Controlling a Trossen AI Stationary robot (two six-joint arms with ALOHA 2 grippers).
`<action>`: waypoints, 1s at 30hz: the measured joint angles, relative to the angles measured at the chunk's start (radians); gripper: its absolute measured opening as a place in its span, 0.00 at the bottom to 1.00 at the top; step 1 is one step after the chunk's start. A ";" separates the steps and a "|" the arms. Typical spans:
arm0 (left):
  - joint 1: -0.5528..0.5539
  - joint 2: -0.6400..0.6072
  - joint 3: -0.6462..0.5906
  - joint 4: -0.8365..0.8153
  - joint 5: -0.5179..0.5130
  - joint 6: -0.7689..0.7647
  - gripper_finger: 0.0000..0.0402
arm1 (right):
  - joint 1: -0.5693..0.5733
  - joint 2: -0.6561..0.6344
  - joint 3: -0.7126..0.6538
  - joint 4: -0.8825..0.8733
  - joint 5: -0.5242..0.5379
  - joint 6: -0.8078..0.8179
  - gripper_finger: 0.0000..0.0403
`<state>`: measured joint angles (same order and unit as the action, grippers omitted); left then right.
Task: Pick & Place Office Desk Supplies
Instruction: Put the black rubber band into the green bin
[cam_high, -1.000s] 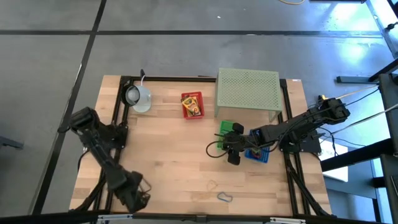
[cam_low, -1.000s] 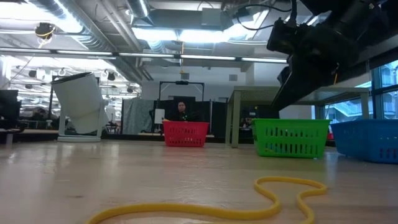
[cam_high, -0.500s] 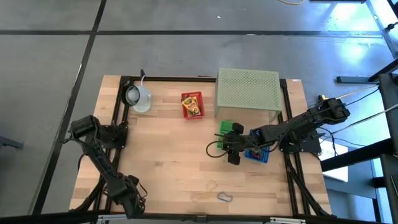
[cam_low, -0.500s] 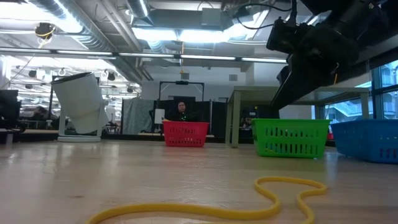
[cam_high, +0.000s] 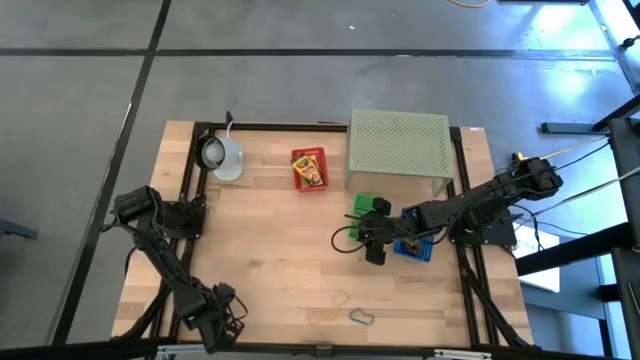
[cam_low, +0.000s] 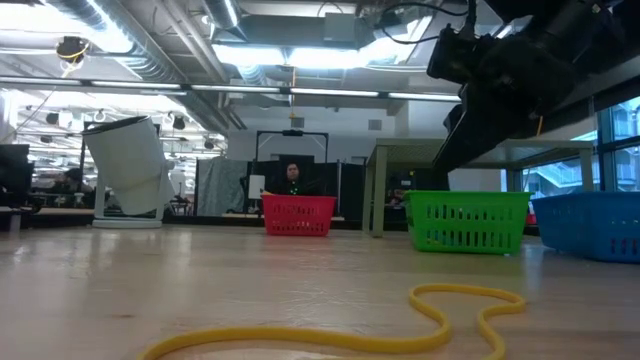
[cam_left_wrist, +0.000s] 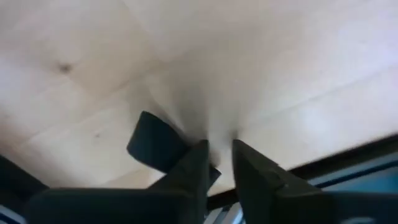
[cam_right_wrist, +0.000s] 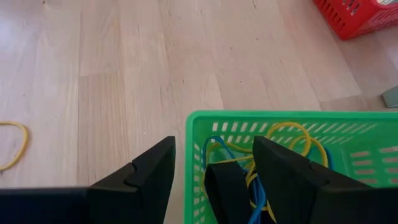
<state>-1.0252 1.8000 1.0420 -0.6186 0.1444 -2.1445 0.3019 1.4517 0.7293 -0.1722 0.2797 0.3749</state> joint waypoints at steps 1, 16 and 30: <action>0.000 0.000 0.000 -0.009 0.002 0.000 0.12 | 0.000 0.000 0.000 0.000 0.000 0.002 0.54; 0.006 0.000 0.002 -0.077 0.023 0.030 0.13 | 0.000 0.000 0.000 0.000 0.000 0.003 0.54; 0.125 0.000 0.012 -0.197 0.236 0.267 0.25 | 0.000 0.000 0.000 0.012 0.000 0.006 0.54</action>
<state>-0.9006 1.7996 1.0535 -0.8153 0.3804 -1.8777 0.3017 1.4515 0.7292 -0.1600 0.2794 0.3809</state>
